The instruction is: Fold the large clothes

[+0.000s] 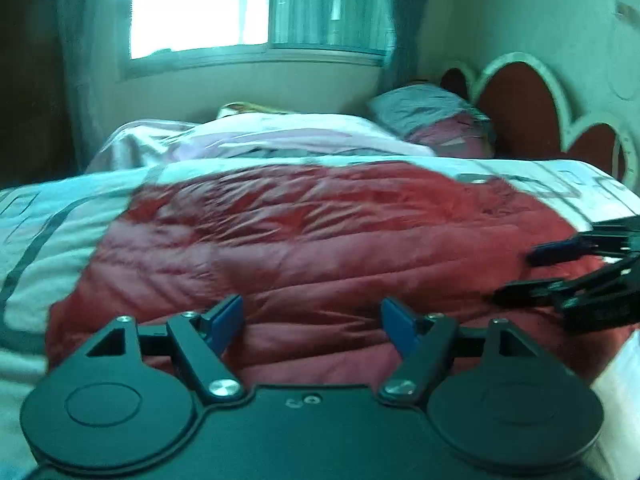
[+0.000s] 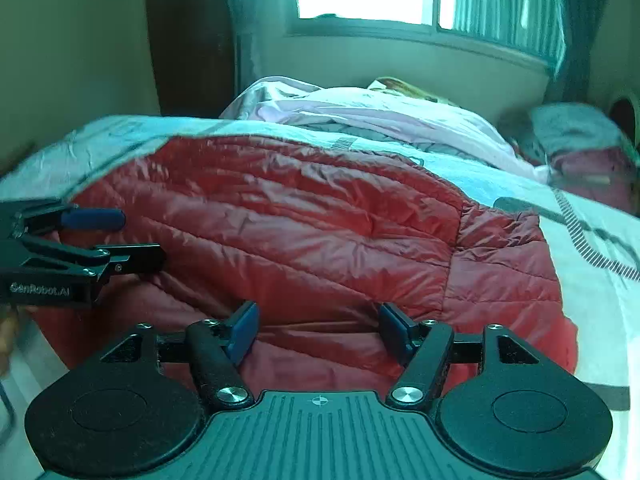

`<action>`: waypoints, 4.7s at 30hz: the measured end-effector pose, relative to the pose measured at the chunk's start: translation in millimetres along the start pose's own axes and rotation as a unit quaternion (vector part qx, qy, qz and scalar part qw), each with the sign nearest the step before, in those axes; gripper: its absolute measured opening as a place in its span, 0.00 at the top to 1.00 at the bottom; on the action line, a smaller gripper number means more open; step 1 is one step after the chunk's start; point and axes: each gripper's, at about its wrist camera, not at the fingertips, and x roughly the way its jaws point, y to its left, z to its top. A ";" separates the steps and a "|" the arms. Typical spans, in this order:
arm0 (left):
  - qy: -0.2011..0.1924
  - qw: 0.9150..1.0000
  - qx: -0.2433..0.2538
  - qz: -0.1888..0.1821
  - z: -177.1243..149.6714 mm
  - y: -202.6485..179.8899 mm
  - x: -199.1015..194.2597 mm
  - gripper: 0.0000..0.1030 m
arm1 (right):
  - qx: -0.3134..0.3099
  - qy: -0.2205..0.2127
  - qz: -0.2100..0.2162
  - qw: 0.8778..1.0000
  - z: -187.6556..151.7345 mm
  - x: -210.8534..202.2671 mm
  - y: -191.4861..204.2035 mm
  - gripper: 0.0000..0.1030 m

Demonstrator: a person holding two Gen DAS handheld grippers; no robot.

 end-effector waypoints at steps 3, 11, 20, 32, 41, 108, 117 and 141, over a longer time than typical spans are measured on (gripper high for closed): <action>0.003 0.999 -0.017 0.041 -8.2 28.9 -7.2 0.24 | 0.018 0.016 -0.059 0.998 -5.8 0.7 -25.0 0.36; 0.006 0.985 -0.113 0.131 -23.4 107.0 -63.0 0.17 | 0.211 -0.001 -0.122 0.970 -34.3 -62.4 -113.2 0.36; -0.006 0.920 -0.390 -0.029 -80.0 125.3 -105.0 0.30 | 0.461 -0.020 -0.012 0.887 -104.1 -102.4 -135.8 0.36; -0.012 0.879 -0.473 -0.064 -90.4 126.1 -64.2 0.45 | 0.520 -0.034 0.061 0.851 -110.4 -86.2 -125.6 0.20; -0.008 0.869 -0.489 -0.079 -84.4 139.4 -38.0 0.73 | 0.469 -0.027 0.049 0.881 -92.6 -55.5 -121.4 0.70; 0.019 0.927 -0.375 0.007 -195.3 47.6 -257.9 0.20 | 0.475 -0.027 0.003 0.880 -258.8 -283.5 -81.7 0.32; 0.013 0.921 -0.389 -0.012 -198.2 59.8 -262.0 0.23 | 0.438 -0.082 -0.039 0.894 -215.7 -314.0 -66.2 0.73; -0.037 0.896 -0.416 -0.152 -200.6 90.9 -242.9 0.82 | 0.254 0.079 0.042 0.963 -125.0 -140.5 96.4 1.00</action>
